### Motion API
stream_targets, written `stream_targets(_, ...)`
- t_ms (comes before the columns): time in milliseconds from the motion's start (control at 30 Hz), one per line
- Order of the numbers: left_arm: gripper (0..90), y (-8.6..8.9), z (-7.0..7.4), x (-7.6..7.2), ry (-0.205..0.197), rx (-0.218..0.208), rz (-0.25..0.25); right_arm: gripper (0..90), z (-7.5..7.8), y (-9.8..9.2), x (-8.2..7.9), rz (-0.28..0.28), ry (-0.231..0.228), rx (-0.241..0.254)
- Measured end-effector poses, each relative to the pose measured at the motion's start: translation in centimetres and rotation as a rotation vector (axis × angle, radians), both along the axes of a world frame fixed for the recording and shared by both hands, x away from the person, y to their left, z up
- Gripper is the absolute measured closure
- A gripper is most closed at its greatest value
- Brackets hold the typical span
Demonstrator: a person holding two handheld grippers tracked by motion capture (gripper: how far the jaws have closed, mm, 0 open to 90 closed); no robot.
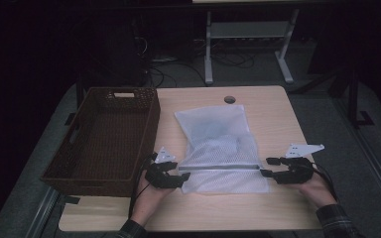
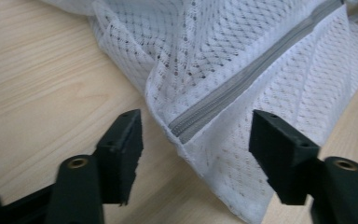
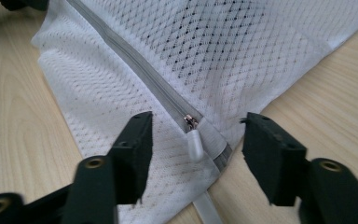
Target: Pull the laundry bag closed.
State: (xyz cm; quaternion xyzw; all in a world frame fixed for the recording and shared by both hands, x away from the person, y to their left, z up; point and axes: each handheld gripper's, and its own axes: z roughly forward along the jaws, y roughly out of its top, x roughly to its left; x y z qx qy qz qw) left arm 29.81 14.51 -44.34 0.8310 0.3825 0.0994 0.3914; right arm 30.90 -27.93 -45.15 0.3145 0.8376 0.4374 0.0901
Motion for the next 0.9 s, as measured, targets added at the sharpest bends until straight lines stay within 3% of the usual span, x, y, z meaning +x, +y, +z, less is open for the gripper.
stream_targets(167, 21.0, 0.1, 0.3, -0.2, -0.004, -0.006, -0.044, 30.5, 0.4, 0.2, -0.6, -0.012, -0.009, 0.008)
stream_targets(300, 16.0, 0.2, 0.5, -0.7, -0.023, -0.035, -0.089, 26.5, 0.6, 0.2, -1.0, -0.024, -0.026, 0.018)
stream_targets(433, 14.8, 0.3, 0.7, -1.2, -0.035, -0.033, -0.124, 24.5, 0.5, 0.0, -1.6, -0.036, -0.032, 0.027)
stream_targets(733, 14.0, 0.7, 0.2, -3.1, -0.032, -0.012, -0.145, 16.3, 0.1, -0.4, -3.8, -0.107, -0.058, 0.024)
stream_targets(900, 14.0, 1.3, 0.0, -4.4, -0.065, -0.016, -0.154, 15.0, -0.3, -0.4, -5.2, -0.127, -0.073, -0.016)
